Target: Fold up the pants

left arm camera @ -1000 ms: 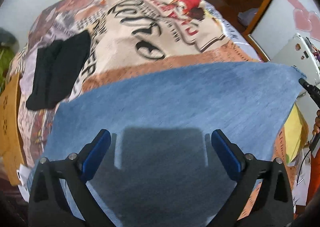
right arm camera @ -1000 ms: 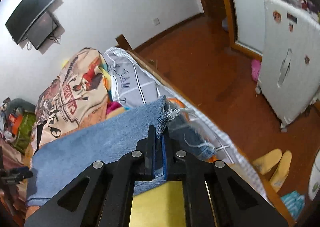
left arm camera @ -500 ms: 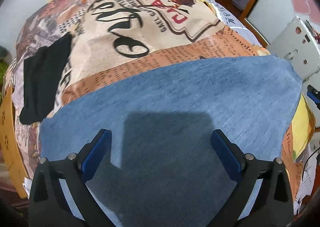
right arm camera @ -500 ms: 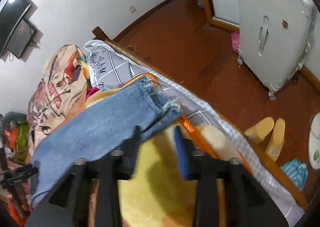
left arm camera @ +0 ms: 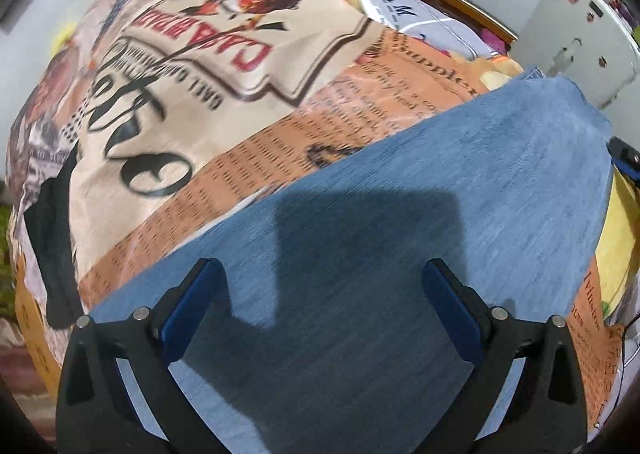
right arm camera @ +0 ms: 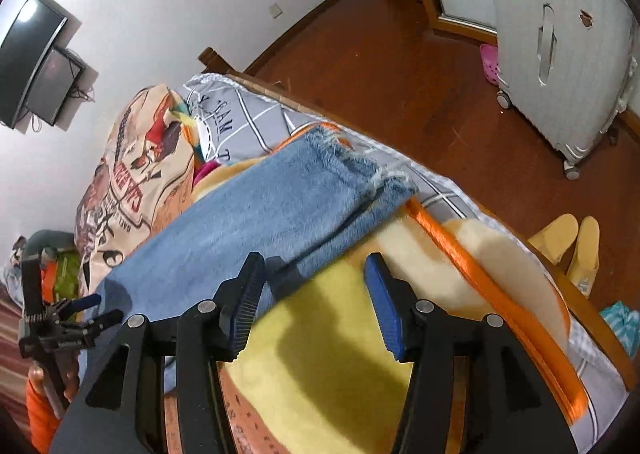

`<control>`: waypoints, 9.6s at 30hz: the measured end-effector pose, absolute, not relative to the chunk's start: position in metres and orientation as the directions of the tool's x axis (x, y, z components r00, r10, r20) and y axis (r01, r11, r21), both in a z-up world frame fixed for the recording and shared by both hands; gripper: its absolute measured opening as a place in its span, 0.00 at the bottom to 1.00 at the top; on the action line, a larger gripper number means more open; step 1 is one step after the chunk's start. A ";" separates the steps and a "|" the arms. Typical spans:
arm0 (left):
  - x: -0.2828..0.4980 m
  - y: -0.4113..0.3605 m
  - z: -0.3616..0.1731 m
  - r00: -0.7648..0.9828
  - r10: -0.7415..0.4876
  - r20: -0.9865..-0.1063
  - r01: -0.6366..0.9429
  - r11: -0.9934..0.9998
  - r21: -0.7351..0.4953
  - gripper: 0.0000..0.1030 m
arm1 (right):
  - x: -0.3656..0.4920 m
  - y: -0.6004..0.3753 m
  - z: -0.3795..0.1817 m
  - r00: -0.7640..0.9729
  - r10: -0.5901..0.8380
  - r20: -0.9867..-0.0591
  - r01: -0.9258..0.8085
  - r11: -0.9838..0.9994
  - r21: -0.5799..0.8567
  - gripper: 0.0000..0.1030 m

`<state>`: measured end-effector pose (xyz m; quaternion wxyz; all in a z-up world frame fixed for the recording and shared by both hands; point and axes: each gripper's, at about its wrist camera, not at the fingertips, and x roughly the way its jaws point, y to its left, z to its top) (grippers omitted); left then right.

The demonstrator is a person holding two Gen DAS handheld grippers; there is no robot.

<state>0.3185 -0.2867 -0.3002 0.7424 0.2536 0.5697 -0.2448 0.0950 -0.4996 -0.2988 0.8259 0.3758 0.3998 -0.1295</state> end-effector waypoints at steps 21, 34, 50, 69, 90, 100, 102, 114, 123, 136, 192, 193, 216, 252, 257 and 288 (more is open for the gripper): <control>0.303 -0.226 -0.216 0.435 -0.174 -0.883 0.566 0.816 0.118 0.99 | 0.118 -0.488 -0.227 0.747 -0.009 -0.665 0.394 0.811 0.432 0.08; 0.268 -0.119 -0.160 0.606 -0.175 -0.776 0.422 0.898 0.128 0.99 | 0.135 -0.372 -0.116 0.865 0.159 -0.476 0.020 0.937 0.349 0.08; 0.228 0.004 -0.167 0.617 -0.090 -0.782 0.197 0.979 0.043 0.99 | 0.184 -0.230 -0.158 0.633 0.486 -0.602 -0.371 0.874 0.315 0.08; 0.228 -0.007 -0.185 0.551 -0.130 -0.825 0.192 0.981 -0.026 0.99 | 0.171 -0.179 -0.214 0.393 0.520 -0.758 -0.448 0.828 0.336 0.44; 0.297 -0.145 -0.221 0.450 -0.154 -0.880 0.406 0.913 0.048 0.99 | 0.208 -0.292 -0.211 0.560 0.361 -0.746 -0.196 0.932 0.305 0.56; 0.288 -0.144 -0.267 0.362 -0.137 -0.922 0.436 0.899 0.037 1.00 | 0.206 -0.287 -0.277 0.451 0.361 -0.816 -0.182 0.932 0.312 0.59; 0.283 -0.141 -0.267 0.374 -0.141 -0.917 0.432 0.901 0.038 1.00 | 0.200 -0.288 -0.275 0.449 0.366 -0.815 -0.180 0.931 0.318 0.59; 0.248 -0.122 -0.259 0.389 -0.137 -0.911 0.420 0.907 0.043 1.00 | 0.170 -0.287 -0.270 0.458 0.352 -0.816 -0.173 0.936 0.307 0.59; 0.227 -0.103 -0.251 0.397 -0.144 -0.906 0.384 0.923 0.022 1.00 | 0.156 -0.283 -0.258 0.454 0.322 -0.830 -0.152 0.947 0.284 0.59; 0.214 -0.025 -0.200 0.550 -0.096 -0.830 0.156 0.988 -0.011 1.00 | 0.164 -0.222 -0.198 0.571 0.380 -0.728 -0.297 0.922 0.248 0.60; 0.153 0.241 -0.257 0.583 0.084 -0.808 -0.507 0.814 -0.281 0.30 | 0.180 -0.140 -0.219 0.440 0.453 -0.775 -0.392 0.874 0.288 0.73; 0.151 0.239 -0.247 0.595 0.102 -0.797 -0.497 0.826 -0.266 0.30 | 0.178 -0.146 -0.215 0.455 0.449 -0.768 -0.383 0.878 0.286 0.73; 0.235 -0.031 -0.029 0.894 0.031 -0.446 -0.002 0.998 0.066 0.26 | 0.155 -0.277 -0.256 0.495 0.443 -0.747 -0.140 0.890 0.435 0.74; 0.238 -0.272 -0.147 0.353 -0.383 -0.854 0.630 0.772 -0.085 0.76 | 0.123 -0.330 -0.252 0.532 0.401 -0.746 -0.025 0.888 0.460 0.73; 0.257 -0.233 -0.128 0.516 -0.310 -0.799 0.570 0.820 0.050 0.92 | 0.124 -0.323 -0.255 0.521 0.408 -0.750 -0.028 0.886 0.462 0.73; 0.375 -0.003 -0.304 0.237 -0.091 -0.967 0.319 0.948 -0.011 0.95 | 0.189 -0.265 -0.253 0.423 0.313 -0.850 -0.122 0.949 0.289 0.76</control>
